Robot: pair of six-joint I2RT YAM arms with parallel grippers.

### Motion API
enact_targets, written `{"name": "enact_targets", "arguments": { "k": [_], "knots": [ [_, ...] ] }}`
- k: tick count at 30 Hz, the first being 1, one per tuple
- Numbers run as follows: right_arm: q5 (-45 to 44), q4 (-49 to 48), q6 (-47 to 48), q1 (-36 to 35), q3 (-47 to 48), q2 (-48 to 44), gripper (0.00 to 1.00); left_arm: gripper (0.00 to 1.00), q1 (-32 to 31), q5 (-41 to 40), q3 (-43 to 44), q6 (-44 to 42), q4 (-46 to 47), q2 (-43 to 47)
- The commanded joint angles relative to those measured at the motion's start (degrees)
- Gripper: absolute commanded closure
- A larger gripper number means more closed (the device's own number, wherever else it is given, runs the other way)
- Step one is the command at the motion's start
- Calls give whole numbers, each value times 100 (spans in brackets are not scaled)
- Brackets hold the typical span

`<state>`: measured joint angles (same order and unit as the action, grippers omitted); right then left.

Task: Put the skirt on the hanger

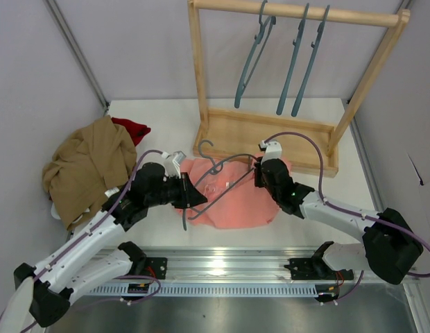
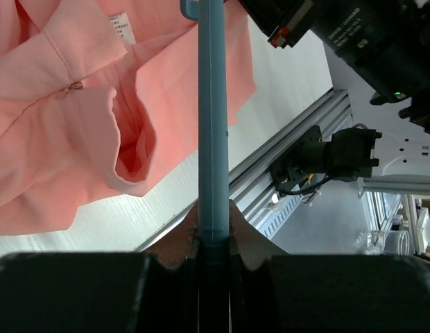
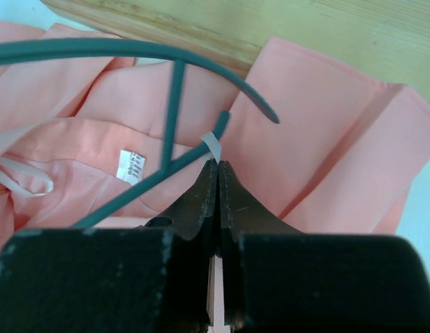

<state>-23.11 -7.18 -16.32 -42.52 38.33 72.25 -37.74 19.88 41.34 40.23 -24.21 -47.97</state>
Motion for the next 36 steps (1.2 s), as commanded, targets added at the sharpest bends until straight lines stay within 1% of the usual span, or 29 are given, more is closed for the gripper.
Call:
{"name": "enact_targets", "arguments": {
  "k": [1, 7, 11, 14, 17, 20, 22, 25, 31, 36],
  "knots": [
    [-80, -187, -21, 173, -79, -220, 100, 97, 100, -72, 445, -243, -330, 279],
    [738, -670, 251, 552, -431, -369, 100, 97, 144, 253, 392, -226, -383, 437],
    [685, -934, 655, 605, -519, -387, 100, 97, 144, 289, 322, -208, -453, 498],
    [571, -1145, 770, 587, -616, -466, 100, 97, 144, 306, 243, -156, -383, 525],
    [571, -1084, 709, 579, -546, -510, 100, 97, 144, 236, 190, -59, -278, 543],
    [746, -944, 630, 508, -432, -545, 100, 98, 144, -36, 164, 46, -173, 499],
    [878, -785, 551, 395, -379, -571, 100, 98, 144, -281, 172, 134, -111, 464],
    [765, -644, 428, 149, -326, -685, 100, 97, 144, -458, 199, 205, 74, 402],
    [536, -442, 243, -133, -352, -905, 100, 97, 144, -441, 199, 231, 575, 279],
    [588, -355, 103, -309, -361, -1090, 100, 98, 135, -572, -55, 336, 908, 349]
  ]
}}
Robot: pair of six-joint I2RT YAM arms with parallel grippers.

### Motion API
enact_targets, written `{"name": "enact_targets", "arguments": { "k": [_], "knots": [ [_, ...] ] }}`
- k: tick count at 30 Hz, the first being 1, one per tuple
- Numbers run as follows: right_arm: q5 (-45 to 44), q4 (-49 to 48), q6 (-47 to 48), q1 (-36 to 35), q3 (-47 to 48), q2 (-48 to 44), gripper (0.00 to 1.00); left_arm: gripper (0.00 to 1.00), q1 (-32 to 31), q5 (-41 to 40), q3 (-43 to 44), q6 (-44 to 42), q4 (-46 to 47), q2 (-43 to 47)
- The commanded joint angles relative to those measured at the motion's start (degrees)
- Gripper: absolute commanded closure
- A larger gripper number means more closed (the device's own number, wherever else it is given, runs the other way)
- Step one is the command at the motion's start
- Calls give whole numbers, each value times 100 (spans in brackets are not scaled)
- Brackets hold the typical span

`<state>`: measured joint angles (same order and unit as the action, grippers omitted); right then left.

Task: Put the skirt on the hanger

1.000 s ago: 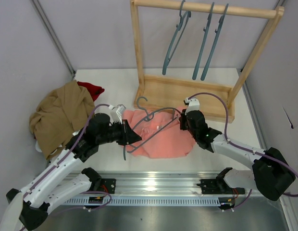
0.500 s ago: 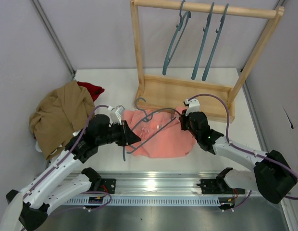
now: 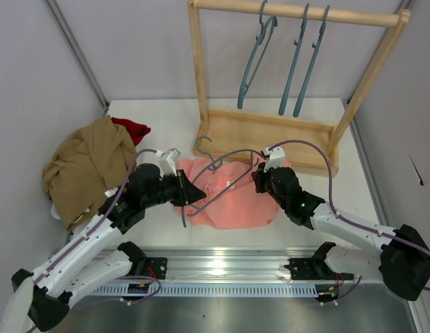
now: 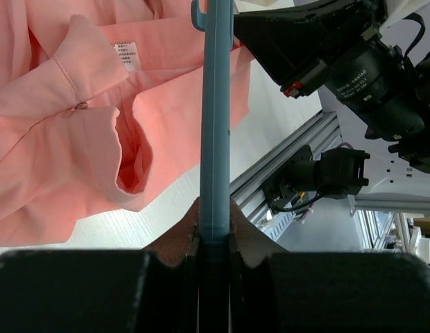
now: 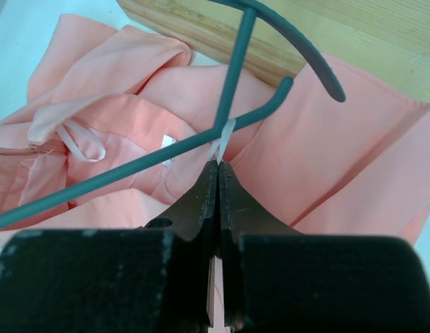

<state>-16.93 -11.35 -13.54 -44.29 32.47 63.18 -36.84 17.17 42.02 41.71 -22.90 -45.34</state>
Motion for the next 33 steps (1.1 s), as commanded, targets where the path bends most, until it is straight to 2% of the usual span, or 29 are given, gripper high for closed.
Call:
{"name": "enact_targets", "arguments": {
  "k": [1, 5, 7, 8, 9, 10, 11, 14, 19, 24, 28, 33],
  "knots": [
    [5, 81, -219, -150, 234, -209, 100, 98, 45, -337, -193, 205, 926, 139],
    [146, 230, -517, -281, 269, -166, 100, 98, 10, -276, -352, -83, 1322, 280],
    [120, 624, -807, -439, 382, -157, 97, 98, -112, -275, -344, -724, 1279, 342],
    [120, 782, -904, -492, 496, -174, 91, 99, -156, -310, -352, -970, 1113, 429],
    [85, 1106, -1131, -614, 549, -209, 76, 99, -209, -354, -396, -1372, 1060, 499],
    [41, 1370, -1246, -685, 585, -366, 69, 99, -210, -372, -457, -1524, 1024, 552],
    [-73, 1712, -1361, -738, 629, -463, 50, 99, -210, -355, -475, -1804, 998, 683],
    [-223, 2442, -1853, -888, 673, -954, 32, 100, -210, -284, -633, -2044, 1164, 833],
    [-267, 3104, -2407, -1064, 761, -1834, 28, 100, -306, -74, -686, -2202, 1744, 799],
    [-574, 3376, -2970, -1257, 919, -2493, 28, 100, -911, -143, -476, -2799, 1596, 746],
    [-1136, 3710, -3347, -1266, 1269, -2600, 28, 100, -1334, -319, -283, -3107, 1384, 466],
    [-1093, 3342, -3286, -1336, 1394, -2644, 28, 100, -1774, -390, -89, -3608, 1323, 254]
  ]
}}
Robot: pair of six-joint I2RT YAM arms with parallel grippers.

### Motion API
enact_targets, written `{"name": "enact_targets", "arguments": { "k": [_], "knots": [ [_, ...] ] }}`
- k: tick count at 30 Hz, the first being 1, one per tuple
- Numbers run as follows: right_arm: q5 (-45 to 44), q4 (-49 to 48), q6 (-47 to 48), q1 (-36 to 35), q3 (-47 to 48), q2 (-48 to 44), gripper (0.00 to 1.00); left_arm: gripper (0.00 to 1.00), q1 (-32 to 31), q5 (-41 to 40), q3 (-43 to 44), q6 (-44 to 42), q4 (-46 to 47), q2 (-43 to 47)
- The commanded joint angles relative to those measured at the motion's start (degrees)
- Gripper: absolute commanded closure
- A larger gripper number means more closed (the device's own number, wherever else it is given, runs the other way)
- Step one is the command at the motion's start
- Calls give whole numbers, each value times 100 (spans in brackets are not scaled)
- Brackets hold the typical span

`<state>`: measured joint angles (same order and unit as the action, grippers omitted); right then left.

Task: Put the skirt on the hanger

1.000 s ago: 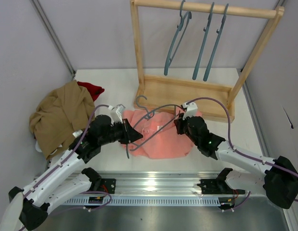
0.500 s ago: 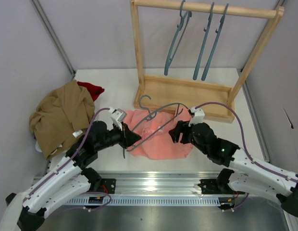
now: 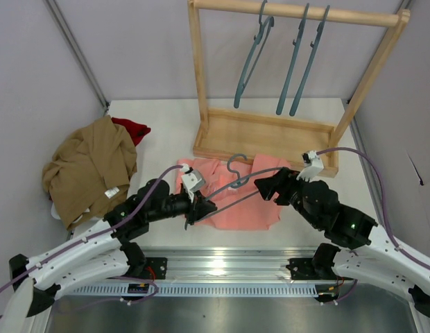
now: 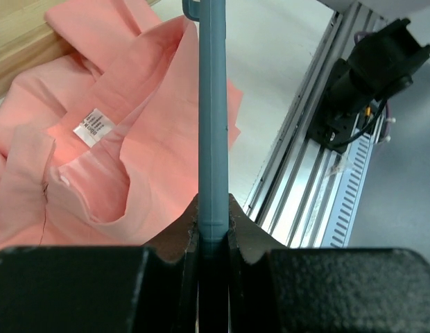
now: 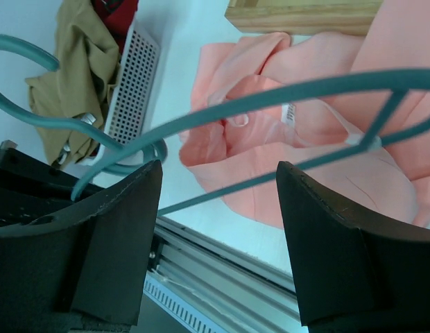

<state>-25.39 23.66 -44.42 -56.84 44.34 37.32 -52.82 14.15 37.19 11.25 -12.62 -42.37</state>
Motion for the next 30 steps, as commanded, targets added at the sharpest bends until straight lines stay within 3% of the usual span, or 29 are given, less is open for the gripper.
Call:
{"name": "enact_targets", "arguments": {
  "k": [1, 5, 7, 11, 15, 24, 30],
  "knots": [
    [-247, -221, -242, -90, 172, -76, 28, 100, -194, -79, 403, -614, 295, -87],
    [-597, -195, -742, -161, 76, -233, 29, 100, -255, 17, 613, -816, 295, -298],
    [-975, -81, -1468, -231, -30, -365, 29, 100, -290, 61, 623, -852, 409, -342],
    [-1433, -1227, -2069, -258, -741, -962, 29, 100, -466, 114, 737, -957, 498, -491],
    [-1636, -1707, -2377, -275, -1111, -990, 30, 100, -721, 44, 825, -1036, 532, -737],
    [-2216, -1620, -1993, -433, -1015, -1033, 32, 100, -1073, -447, 1185, -1169, 682, -1256],
    [-2673, -337, -1499, -433, -742, -1446, 25, 99, -1073, -493, 1475, -571, 700, -1546]
  ]
}}
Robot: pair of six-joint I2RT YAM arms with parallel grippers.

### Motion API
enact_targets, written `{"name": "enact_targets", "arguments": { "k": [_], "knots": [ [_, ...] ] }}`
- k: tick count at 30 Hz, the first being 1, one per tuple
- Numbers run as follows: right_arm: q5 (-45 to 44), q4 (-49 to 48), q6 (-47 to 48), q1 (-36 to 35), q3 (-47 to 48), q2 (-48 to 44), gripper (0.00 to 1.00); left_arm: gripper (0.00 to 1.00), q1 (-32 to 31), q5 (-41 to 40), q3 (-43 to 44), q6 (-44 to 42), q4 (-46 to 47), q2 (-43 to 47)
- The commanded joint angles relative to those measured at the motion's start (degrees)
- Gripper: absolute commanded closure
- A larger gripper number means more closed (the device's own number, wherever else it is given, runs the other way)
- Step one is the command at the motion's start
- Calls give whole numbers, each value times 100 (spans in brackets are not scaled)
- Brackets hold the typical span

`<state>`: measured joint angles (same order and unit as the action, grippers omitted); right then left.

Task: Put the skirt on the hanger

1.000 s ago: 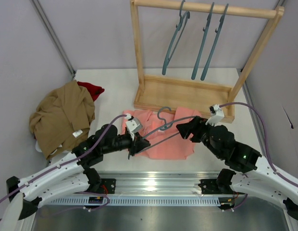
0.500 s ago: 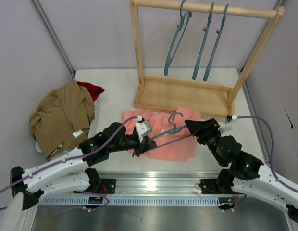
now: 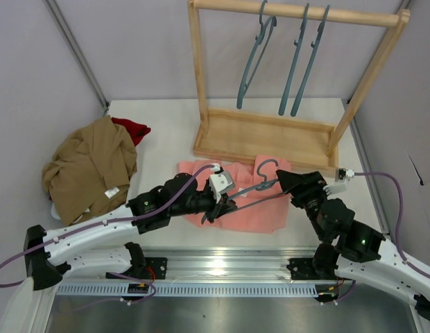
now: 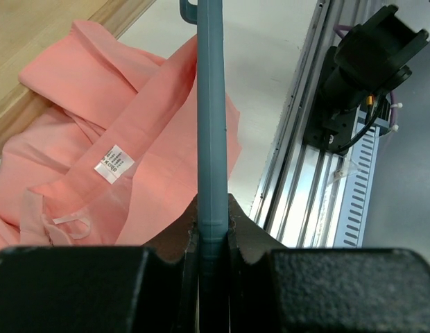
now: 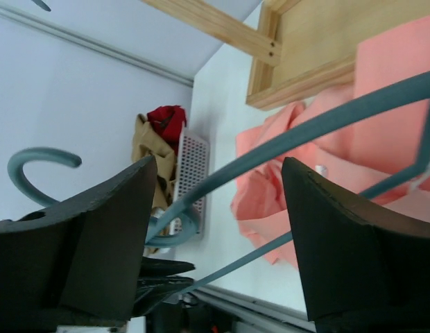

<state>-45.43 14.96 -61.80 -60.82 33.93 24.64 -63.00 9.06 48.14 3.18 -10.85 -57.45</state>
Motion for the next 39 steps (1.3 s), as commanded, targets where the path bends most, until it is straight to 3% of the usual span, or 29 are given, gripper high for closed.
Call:
{"name": "enact_targets", "arguments": {
  "k": [1, 6, 12, 19, 23, 26, 30, 33, 39],
  "knots": [
    [-582, 569, 587, -35, 307, -345, 21, 99, -46, 113, 363, 331, 558, -38],
    [138, 736, 1740, -35, 535, -732, 17, 99, -19, 201, 371, 490, 672, -143],
    [1675, 745, 3155, -35, 553, -935, 17, 99, 42, 570, 731, 175, 532, -608],
    [2055, 1140, 4438, -35, 1316, -654, 19, 99, 51, 685, 1312, -248, -84, -1040],
    [1880, 1413, 5062, -27, 1897, -399, 21, 99, 42, 737, 1400, -301, -179, -1075],
    [2072, 1046, 5537, -27, 2020, -119, 21, 99, 51, 817, 1558, -466, -356, -1154],
    [2074, 1236, 5855, -35, 2573, 654, 24, 99, 183, 1211, 1926, -371, -645, -1426],
    [1705, 1299, 6030, -35, 2724, 1077, 25, 99, 209, 1388, 2041, -362, -577, -1558],
    [1063, 728, 6153, -44, 2610, 999, 24, 99, 209, 1625, 2348, -546, -611, -1883]
  ]
}}
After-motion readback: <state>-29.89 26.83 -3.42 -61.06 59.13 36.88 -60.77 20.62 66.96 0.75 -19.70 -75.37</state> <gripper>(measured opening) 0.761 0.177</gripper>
